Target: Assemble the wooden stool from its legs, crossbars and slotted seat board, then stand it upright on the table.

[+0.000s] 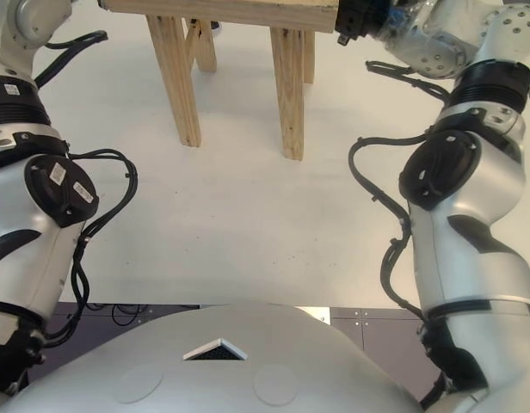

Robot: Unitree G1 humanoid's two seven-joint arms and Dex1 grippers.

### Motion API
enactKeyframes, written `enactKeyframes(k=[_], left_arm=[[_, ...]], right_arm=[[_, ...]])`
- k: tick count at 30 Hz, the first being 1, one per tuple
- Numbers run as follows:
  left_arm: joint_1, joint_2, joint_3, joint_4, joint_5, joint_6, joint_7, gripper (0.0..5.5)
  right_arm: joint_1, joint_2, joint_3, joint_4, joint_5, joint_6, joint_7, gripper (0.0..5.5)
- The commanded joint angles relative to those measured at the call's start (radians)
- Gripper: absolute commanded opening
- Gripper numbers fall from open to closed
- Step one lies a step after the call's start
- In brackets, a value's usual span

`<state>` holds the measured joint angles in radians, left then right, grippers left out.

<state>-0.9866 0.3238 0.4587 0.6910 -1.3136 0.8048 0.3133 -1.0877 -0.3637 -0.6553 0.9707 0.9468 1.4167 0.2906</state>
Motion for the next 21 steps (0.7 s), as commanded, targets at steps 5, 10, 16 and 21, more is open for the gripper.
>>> enactKeyframes(k=[5, 10, 16, 21], left_arm=[[-0.027, -0.035, 0.095, 0.062, 0.142, -0.199, -0.089, 5.40], [0.004, -0.065, 0.132, 0.000, 0.214, -0.351, -0.194, 5.40], [0.367, -0.071, -0.063, -0.285, 0.521, -0.485, -0.407, 5.11], [0.737, -0.094, -0.186, -0.564, 0.749, -0.588, -0.433, 4.26]], right_arm=[[0.032, 0.003, -0.003, -0.025, -0.047, -0.140, 0.007, 3.53], [0.088, -0.002, -0.025, -0.156, -0.019, -0.233, 0.106, 3.53], [0.303, 0.116, -0.066, -0.573, -0.008, -0.493, 0.086, 3.36], [0.659, 0.241, 0.176, -0.985, -0.385, -0.861, -0.103, 2.50]])
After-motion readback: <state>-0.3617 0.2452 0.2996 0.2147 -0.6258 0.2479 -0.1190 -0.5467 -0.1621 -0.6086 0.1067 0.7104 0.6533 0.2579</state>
